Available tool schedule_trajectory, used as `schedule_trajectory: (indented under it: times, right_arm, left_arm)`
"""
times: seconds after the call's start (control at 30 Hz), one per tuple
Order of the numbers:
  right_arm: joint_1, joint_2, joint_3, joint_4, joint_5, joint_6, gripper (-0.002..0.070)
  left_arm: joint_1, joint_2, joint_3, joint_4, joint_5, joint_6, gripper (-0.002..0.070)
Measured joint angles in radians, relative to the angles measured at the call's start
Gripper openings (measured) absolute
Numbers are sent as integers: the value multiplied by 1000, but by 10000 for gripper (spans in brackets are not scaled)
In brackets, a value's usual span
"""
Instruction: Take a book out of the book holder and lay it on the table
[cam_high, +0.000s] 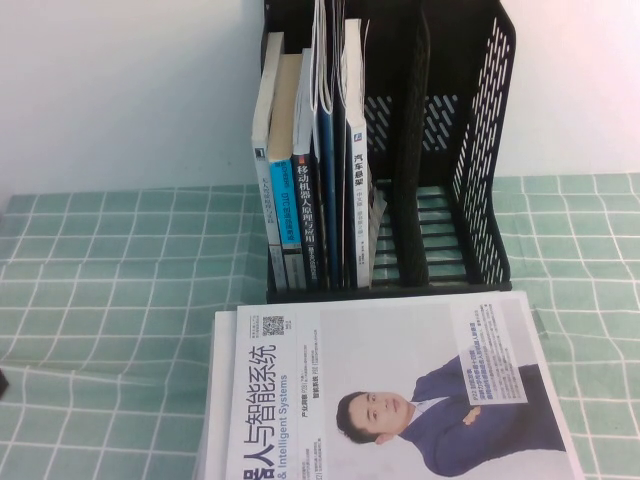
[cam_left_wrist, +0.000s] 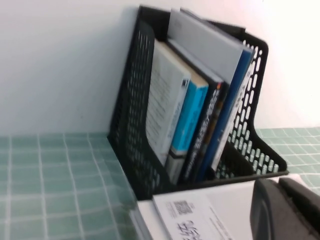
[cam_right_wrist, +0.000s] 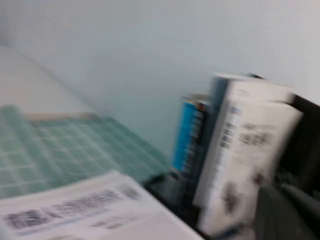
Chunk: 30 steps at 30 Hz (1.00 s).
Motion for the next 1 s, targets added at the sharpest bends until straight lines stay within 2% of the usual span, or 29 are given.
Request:
schedule_trajectory:
  times: [0.13, 0.2, 0.3, 0.43, 0.5, 0.63, 0.73, 0.83, 0.93, 1.0]
  right_arm:
    - [0, -18, 27, -100, 323, 68, -2]
    - [0, -19, 27, -187, 418, 200, -2]
    - [0, -19, 29, -324, 457, 441, -2]
    - [0, -19, 29, -565, 387, 772, -2]
    - [0, -19, 29, -723, 286, 921, -2]
    - [0, -19, 38, -950, -44, 1010, -2]
    - [0, -19, 34, -886, -405, 932, -2]
    - [0, -19, -7, -618, -653, 688, -2]
    - [0, -19, -73, -342, -703, 245, -2]
    - [0, -19, -121, -204, -599, -7, -2]
  left_arm:
    - [0, 0, 45, -2, -53, -203, -3]
    - [0, 2, 52, -2, -71, -300, -3]
    - [0, 2, 52, -2, -82, -369, -3]
    - [0, 2, 52, 19, 43, -386, -3]
    - [0, 2, 52, 61, 145, -386, -3]
    - [0, 2, 54, 230, 273, -388, -3]
    - [0, 2, 56, 377, 257, -388, -3]
    - [0, 2, 56, 472, 161, -389, -3]
    - [0, 2, 56, 489, -6, -379, -3]
    - [0, 2, 61, 492, -141, -377, -3]
